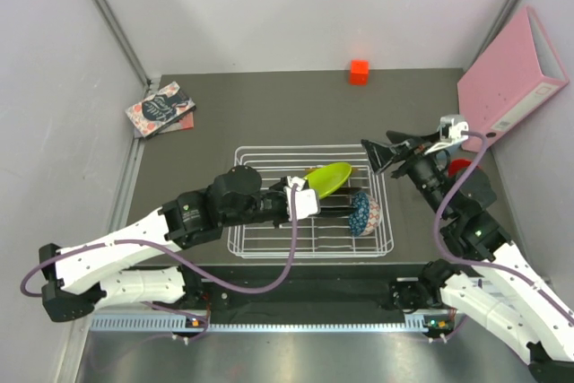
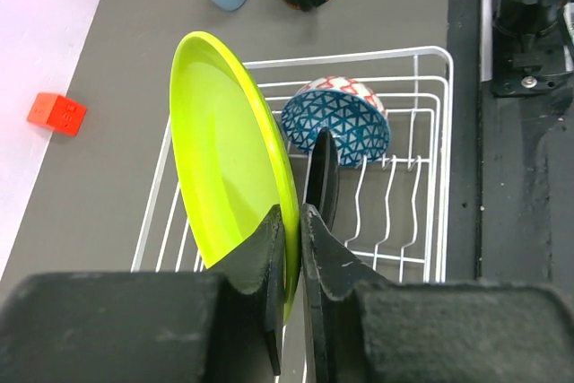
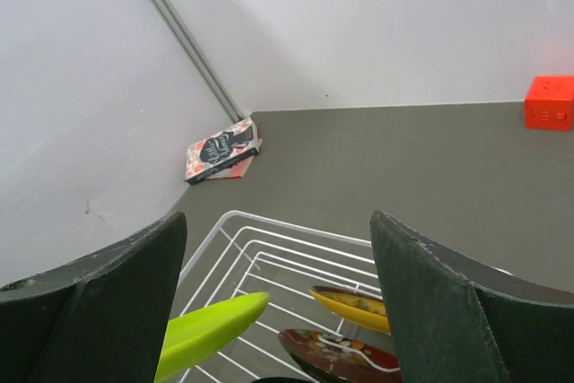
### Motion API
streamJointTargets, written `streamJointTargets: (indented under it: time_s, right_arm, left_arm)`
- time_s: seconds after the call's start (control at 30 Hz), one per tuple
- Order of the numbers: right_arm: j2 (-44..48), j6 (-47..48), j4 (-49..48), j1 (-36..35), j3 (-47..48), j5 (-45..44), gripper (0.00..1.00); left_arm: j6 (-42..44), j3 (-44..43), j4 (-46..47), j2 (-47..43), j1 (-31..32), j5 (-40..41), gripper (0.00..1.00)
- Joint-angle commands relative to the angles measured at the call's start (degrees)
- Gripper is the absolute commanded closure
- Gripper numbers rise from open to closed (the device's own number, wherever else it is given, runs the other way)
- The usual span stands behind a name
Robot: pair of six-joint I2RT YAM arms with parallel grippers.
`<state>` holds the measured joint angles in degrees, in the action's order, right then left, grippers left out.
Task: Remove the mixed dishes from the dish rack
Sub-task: Pick up the plate from the dish rack, then place the plate at the center of the board.
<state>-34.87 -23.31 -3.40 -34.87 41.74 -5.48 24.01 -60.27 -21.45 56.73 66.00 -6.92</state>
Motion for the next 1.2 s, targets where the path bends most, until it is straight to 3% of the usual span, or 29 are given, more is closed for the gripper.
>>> streamJointTargets:
  time_s: [0.0, 0.2, 0.27, 0.37, 0.57, 0.77, 1.17]
  right_arm:
    - [-0.89, -3.14, 1.54, -0.9, 4.4, -2.33, 0.18]
    - [-10.38, -7.8, 16.66, -0.9, 15.65, -2.36, 0.18]
    - [-12.57, -9.29, 18.42, -0.9, 18.45, -1.65, 0.18]
    - [-16.09, -9.82, 21.76, -0.9, 22.14, -0.07, 0.17]
    - [-26.19, -7.98, 33.27, -0.81, 32.07, 7.3, 0.16]
    - [-30.16, -6.05, 34.25, -0.81, 32.18, 13.47, 0.16]
    - [-31.66, -6.31, 26.26, -0.9, 28.58, 20.67, 0.17]
  left_arm:
    - [1.3, -1.78, 2.9, -1.62, 0.09, 4.09, 1.0]
    - [8.84, 4.0, 7.38, 0.04, 3.25, 28.32, 1.0]
    - [15.6, 7.08, 15.24, 0.57, 5.36, 40.06, 1.0]
    - [24.31, 12.1, 23.53, 3.29, 6.86, 48.63, 1.0]
    - [33.81, 17.73, 33.31, 5.94, 8.01, 54.11, 1.0]
    - [43.05, 21.51, 44.47, 6.82, 9.59, 57.45, 1.0]
    - [38.04, 19.4, 39.21, 6.29, 10.38, 53.24, 1.0]
